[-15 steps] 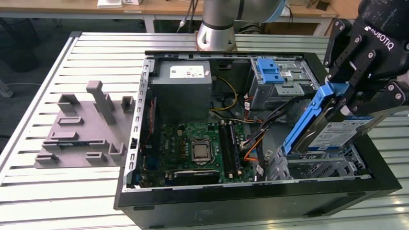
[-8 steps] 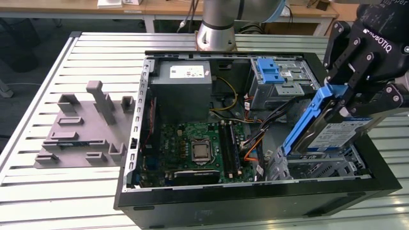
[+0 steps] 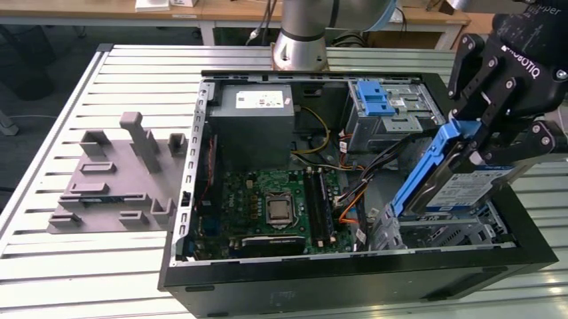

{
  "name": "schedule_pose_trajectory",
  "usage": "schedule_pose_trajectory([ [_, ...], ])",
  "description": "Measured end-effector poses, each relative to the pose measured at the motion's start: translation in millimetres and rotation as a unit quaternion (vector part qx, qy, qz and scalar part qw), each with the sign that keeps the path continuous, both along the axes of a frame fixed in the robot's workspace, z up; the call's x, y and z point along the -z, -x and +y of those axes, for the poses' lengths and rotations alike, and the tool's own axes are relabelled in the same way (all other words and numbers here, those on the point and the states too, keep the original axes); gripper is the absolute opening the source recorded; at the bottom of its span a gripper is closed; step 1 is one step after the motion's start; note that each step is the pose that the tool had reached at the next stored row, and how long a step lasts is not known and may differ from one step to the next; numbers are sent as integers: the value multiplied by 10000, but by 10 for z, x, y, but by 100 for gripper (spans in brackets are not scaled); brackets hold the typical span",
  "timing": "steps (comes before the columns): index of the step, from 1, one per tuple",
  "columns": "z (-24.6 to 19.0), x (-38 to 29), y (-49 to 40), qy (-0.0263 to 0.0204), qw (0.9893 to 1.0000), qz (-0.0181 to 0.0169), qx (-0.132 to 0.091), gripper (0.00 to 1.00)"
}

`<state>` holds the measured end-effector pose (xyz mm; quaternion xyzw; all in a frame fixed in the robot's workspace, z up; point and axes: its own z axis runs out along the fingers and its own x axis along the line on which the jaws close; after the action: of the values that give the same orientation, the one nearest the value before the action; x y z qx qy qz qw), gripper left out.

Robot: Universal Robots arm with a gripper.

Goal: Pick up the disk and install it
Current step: 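Insert the disk into the insertion slot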

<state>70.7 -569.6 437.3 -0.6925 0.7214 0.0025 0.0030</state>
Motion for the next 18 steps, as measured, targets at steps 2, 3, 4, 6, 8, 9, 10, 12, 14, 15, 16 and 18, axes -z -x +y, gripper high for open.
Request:
schedule_pose_trajectory([
  [2, 0, 6, -5, 0, 10000, 0, 0, 37],
  [3, 0, 8, -6, 1, 10000, 0, 0, 37],
  [4, 0, 10, -7, 1, 10000, 0, 1, 37],
  [6, 0, 14, -7, 0, 10000, 0, 2, 37],
  [8, 0, 18, -8, 0, 10000, 0, 3, 37],
  [9, 0, 19, -8, 1, 10000, 0, 3, 37],
  [10, 0, 21, -8, 0, 10000, 0, 3, 37],
  [12, 0, 25, -8, 0, 10000, 0, 4, 37],
  [14, 0, 29, -8, 0, 10000, 0, 4, 37],
  [15, 0, 31, -8, 0, 10000, 0, 4, 37],
  [16, 0, 33, -8, 0, 10000, 0, 4, 37],
  [18, 0, 36, -8, 1, 10000, 0, 4, 37],
])
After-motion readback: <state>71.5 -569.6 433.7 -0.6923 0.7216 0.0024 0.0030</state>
